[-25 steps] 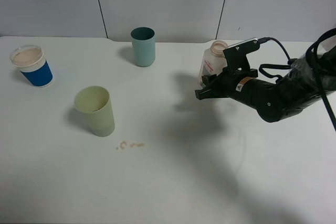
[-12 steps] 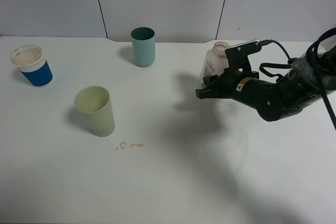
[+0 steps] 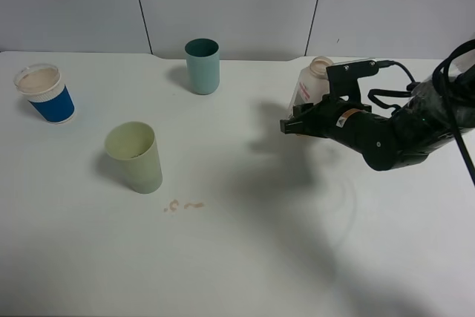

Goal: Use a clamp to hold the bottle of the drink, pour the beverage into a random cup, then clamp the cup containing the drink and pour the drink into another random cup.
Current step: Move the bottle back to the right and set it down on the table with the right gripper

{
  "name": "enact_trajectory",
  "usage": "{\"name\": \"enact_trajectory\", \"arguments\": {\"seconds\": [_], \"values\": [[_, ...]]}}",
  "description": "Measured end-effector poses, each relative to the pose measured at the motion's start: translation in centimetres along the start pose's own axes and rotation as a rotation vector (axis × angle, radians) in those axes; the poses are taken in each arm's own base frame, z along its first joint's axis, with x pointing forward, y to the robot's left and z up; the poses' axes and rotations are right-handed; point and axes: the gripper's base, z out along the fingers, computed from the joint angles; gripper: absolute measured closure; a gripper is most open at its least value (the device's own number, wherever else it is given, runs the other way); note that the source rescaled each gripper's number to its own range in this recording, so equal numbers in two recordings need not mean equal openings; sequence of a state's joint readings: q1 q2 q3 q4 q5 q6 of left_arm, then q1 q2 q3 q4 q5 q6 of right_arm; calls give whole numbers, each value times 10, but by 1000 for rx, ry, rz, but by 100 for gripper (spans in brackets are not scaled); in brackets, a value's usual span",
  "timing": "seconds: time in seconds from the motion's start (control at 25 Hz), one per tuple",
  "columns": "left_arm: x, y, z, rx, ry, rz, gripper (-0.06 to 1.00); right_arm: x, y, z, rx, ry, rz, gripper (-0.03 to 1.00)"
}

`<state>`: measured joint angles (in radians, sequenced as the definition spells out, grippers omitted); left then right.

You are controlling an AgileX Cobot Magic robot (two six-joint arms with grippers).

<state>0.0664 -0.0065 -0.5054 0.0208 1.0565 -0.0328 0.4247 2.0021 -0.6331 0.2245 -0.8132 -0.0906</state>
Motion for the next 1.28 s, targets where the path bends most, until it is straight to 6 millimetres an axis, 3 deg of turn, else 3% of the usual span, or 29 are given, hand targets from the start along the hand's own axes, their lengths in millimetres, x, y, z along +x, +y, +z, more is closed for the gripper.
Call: {"name": "enact_trajectory", "arguments": {"seconds": [0.52, 1.28], "values": [[0, 0, 0, 0, 0, 0, -6, -5, -4, 0, 39, -58, 36, 97], [0, 0, 0, 0, 0, 0, -6, -4, -4, -8, 41, 103, 88, 97]]}}
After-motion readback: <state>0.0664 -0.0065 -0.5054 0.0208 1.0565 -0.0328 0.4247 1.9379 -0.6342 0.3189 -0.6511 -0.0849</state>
